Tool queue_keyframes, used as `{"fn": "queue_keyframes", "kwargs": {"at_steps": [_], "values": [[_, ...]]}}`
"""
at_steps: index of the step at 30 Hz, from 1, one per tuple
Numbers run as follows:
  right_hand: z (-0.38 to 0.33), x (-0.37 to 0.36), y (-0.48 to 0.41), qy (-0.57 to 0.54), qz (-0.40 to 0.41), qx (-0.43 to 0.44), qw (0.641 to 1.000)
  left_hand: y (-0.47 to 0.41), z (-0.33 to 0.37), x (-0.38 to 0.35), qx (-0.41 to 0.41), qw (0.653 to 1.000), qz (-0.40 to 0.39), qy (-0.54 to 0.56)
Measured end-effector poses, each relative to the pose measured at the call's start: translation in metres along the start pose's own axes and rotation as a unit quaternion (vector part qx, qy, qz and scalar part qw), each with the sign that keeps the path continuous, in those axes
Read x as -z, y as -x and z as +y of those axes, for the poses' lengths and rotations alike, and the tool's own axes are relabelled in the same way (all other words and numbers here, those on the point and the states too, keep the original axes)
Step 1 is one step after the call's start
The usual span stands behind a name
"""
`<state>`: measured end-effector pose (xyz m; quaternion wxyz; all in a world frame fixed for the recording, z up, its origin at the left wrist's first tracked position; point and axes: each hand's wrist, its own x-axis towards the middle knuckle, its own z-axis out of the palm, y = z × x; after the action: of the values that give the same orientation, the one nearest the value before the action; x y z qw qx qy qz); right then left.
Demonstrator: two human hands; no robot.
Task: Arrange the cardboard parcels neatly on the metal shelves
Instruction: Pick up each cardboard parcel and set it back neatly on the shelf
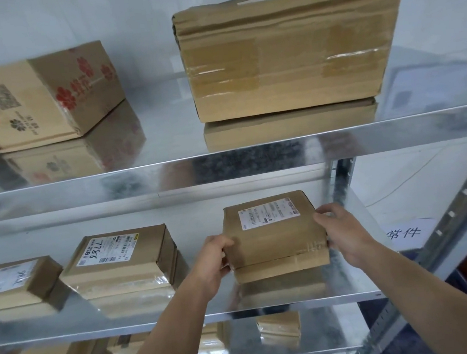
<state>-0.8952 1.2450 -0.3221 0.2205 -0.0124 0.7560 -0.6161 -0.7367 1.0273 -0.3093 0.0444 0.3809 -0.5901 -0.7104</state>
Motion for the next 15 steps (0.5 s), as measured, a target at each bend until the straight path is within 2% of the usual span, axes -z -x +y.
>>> {"fn": "queue_keyframes", "kwargs": {"at_steps": [5, 15], "values": [[0.018, -0.003, 0.001, 0.035, -0.002, -0.004, 0.999, 0.003, -0.006, -0.010, -0.010, 0.999, -0.014, 0.032], [0.039, -0.016, 0.004, -0.026, -0.024, -0.045, 0.998, 0.007, -0.015, -0.023, -0.041, 0.997, -0.045, 0.053]]}}
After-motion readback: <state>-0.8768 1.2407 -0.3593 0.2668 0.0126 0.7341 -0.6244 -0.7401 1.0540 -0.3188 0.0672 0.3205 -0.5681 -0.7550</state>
